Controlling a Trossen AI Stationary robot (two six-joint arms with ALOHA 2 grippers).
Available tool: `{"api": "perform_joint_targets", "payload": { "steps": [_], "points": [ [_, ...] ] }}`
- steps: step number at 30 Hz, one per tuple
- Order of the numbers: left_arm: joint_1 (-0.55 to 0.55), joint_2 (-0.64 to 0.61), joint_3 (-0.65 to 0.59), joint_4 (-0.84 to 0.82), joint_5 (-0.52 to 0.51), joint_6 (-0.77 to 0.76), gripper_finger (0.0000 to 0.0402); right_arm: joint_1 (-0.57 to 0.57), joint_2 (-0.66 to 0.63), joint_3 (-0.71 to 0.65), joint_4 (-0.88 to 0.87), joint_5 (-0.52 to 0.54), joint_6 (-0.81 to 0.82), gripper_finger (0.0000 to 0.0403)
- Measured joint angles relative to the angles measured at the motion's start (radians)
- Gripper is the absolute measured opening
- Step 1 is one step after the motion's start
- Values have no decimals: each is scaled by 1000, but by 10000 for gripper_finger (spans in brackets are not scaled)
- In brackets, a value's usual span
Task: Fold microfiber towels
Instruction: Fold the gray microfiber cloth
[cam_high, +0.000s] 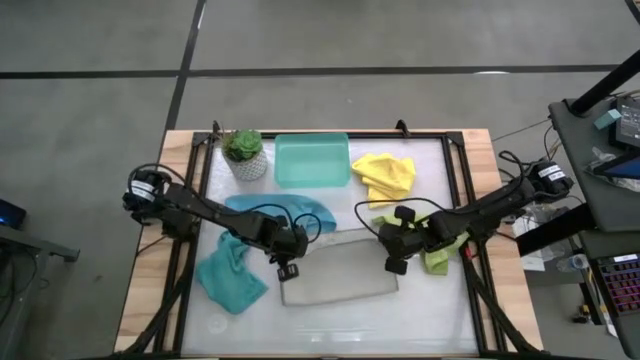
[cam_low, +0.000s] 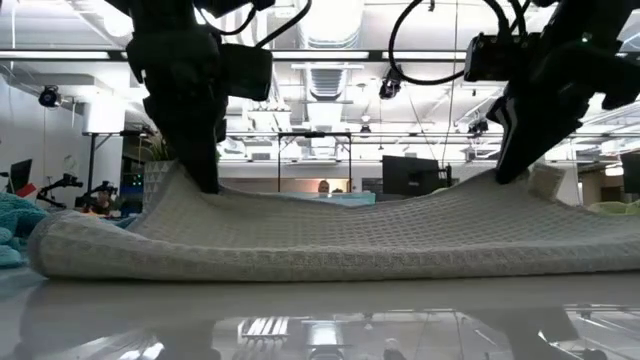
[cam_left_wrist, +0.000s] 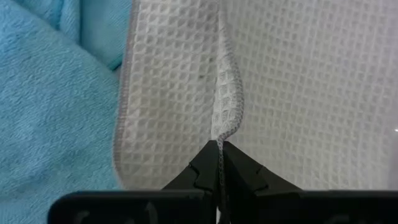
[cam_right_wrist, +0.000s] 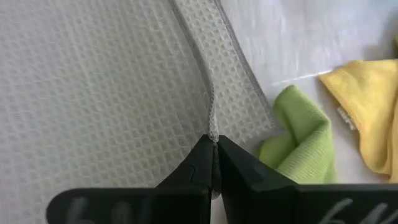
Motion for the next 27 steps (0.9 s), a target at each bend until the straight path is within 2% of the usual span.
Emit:
{"api": "perform_joint_targets", "payload": {
  "steps": [11,27],
  "points": [
    [1,1,-8,-12,-124,3,0,-4,63,0,1,90,-3,8],
    [2,2,-16,-11,-163,-1,0,-5,92,-1,33,146,-31,9]
  ]
}}
